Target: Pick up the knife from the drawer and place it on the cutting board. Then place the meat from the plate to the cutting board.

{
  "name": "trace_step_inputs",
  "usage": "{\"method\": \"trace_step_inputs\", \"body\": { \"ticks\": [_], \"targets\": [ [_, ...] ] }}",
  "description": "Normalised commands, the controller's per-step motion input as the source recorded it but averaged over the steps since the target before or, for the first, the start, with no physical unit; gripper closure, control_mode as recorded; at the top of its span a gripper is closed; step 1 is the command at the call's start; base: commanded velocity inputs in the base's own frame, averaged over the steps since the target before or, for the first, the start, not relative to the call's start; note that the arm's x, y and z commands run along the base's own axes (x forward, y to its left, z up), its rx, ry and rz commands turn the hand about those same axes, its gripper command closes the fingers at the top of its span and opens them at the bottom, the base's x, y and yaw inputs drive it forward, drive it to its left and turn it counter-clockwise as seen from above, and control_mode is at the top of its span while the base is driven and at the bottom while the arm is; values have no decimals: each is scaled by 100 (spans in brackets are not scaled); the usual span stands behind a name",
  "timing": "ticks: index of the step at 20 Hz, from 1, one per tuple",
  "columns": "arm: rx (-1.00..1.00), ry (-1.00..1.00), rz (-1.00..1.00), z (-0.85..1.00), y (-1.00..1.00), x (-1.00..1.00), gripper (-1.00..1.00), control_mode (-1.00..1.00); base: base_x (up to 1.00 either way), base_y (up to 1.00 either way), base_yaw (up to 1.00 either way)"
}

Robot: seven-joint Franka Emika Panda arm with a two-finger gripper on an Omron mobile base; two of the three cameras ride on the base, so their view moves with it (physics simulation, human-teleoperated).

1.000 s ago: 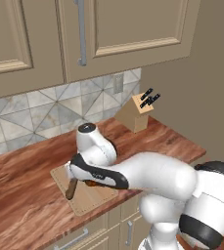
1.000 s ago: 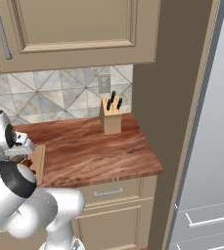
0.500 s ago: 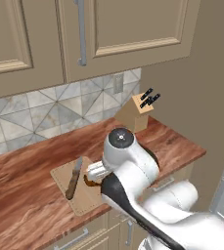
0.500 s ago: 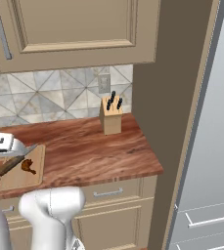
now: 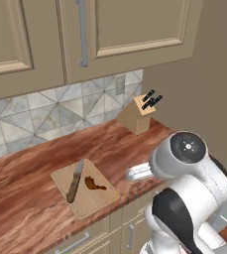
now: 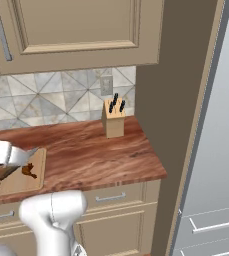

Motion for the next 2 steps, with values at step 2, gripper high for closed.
{"method": "trace_step_inputs", "body": {
  "ticks": [2],
  "targets": [
    [-1, 0, 0, 0, 0, 0, -100, -100, 0, 0, 0]
  ]
}}
